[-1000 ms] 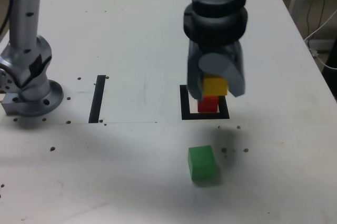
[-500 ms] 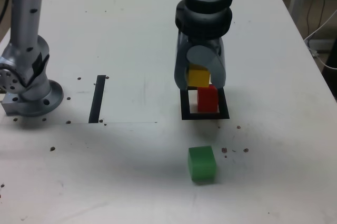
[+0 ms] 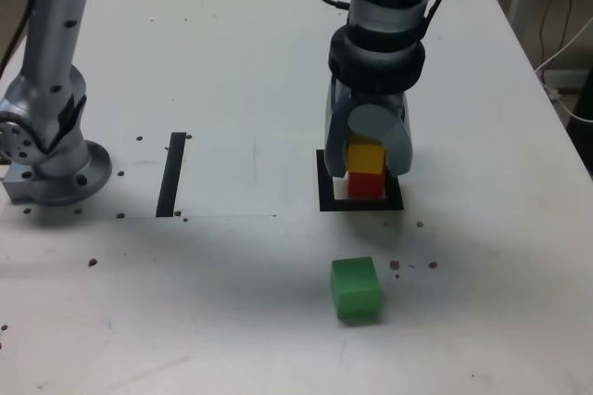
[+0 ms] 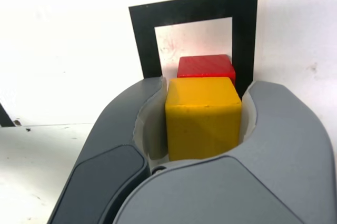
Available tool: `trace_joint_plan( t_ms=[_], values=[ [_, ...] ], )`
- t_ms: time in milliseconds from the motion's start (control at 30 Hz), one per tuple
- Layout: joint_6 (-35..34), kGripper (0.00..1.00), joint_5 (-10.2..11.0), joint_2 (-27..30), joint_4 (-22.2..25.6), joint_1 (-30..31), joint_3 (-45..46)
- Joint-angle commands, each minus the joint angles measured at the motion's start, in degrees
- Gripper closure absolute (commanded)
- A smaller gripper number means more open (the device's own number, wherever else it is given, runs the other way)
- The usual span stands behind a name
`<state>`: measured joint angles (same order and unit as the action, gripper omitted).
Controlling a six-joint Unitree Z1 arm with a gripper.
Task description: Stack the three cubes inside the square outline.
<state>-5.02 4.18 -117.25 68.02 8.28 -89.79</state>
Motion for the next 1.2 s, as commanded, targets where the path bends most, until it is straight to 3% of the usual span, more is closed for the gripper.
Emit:
trace_joint_plan(
  t_ms=[0, 300, 367, 500, 600, 967, 1167],
  values=[
    [0.10, 0.62, -0.05, -0.26, -0.09, -0.10, -0.35],
    [0.10, 0.57, 0.20, -0.07, -0.23, -0.20, -0.32],
    [0.10, 0.48, 0.23, 0.09, -0.07, -0.26, -0.22],
    [0.08, 0.15, 0.26, 0.69, 0.35, -0.28, 0.14],
    [0.04, 0.02, 0.23, 1.24, 0.97, -0.28, 0.30],
    [-0.24, 0.01, 0.11, 4.02, 3.59, 0.12, -0.12],
    [-3.54, 0.01, -0.02, 7.75, 5.30, 3.47, -0.57]
  ],
)
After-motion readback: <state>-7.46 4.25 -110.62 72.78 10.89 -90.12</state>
